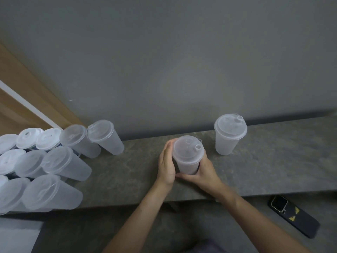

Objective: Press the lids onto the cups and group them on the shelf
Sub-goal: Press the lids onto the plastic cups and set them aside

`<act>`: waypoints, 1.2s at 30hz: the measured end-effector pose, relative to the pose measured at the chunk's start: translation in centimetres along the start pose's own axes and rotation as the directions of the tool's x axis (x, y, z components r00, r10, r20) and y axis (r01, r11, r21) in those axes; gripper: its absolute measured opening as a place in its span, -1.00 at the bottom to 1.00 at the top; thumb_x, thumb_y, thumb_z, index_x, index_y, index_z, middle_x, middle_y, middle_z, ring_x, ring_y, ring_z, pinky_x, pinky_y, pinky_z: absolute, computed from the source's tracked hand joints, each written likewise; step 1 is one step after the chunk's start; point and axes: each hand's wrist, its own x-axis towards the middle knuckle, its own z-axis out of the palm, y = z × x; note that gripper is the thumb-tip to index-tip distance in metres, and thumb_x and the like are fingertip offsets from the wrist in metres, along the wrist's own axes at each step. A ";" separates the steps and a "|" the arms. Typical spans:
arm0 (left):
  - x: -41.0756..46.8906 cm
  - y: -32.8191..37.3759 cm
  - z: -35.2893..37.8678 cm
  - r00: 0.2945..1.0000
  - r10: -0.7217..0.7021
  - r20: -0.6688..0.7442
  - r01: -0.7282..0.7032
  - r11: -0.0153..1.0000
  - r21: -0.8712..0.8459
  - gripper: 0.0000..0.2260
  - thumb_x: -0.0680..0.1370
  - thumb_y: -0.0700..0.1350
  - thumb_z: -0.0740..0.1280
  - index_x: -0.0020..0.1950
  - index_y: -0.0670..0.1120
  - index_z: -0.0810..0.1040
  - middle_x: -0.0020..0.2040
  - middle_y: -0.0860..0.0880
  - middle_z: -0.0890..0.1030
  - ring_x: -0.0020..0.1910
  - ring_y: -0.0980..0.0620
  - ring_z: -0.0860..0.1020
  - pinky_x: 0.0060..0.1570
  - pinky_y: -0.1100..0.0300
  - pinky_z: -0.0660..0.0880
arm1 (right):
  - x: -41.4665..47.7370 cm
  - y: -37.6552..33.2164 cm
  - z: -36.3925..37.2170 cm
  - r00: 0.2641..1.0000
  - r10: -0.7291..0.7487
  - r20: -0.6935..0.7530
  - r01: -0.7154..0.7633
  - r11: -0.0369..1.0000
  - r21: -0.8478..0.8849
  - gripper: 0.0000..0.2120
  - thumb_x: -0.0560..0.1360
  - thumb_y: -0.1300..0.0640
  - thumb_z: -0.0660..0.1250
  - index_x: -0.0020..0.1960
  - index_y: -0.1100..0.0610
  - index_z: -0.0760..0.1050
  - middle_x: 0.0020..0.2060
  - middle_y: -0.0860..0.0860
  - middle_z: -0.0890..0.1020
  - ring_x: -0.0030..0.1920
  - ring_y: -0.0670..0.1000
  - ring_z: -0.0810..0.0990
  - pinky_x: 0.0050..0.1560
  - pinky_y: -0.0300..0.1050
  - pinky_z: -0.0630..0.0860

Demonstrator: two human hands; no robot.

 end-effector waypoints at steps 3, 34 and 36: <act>0.2 0.7 0.6 0.994 -0.108 0.017 0.108 0.994 -0.002 -0.63 0.72 -0.15 0.08 0.00 -0.04 0.68 -0.09 0.16 0.74 -0.02 0.20 0.66 -0.07 0.40 0.51 | 0.0 0.5 -0.1 0.999 0.023 0.043 -0.022 0.999 -0.043 -0.16 0.29 -0.02 0.66 0.46 0.02 0.34 0.26 -0.15 0.60 0.29 -0.14 0.59 0.28 0.02 0.58; 1.6 0.8 -0.2 0.973 0.022 0.229 -0.039 0.997 0.073 -0.71 0.50 -0.12 0.17 0.12 -0.02 0.61 0.03 0.09 0.68 0.07 0.12 0.61 0.03 0.30 0.49 | 0.0 -0.2 0.1 0.999 -0.001 -0.032 0.002 1.000 0.024 -0.20 0.35 0.02 0.67 0.48 0.04 0.38 0.26 -0.08 0.64 0.28 -0.03 0.62 0.27 0.12 0.59; 1.6 0.8 -0.1 0.976 0.028 0.215 -0.043 0.997 0.065 -0.71 0.49 -0.12 0.15 0.09 -0.02 0.61 0.02 0.09 0.69 0.07 0.12 0.61 0.03 0.30 0.49 | 0.0 -0.2 0.1 1.000 -0.004 -0.030 0.004 1.000 0.021 -0.20 0.35 0.01 0.67 0.48 0.03 0.37 0.26 -0.09 0.64 0.28 -0.03 0.62 0.26 0.12 0.59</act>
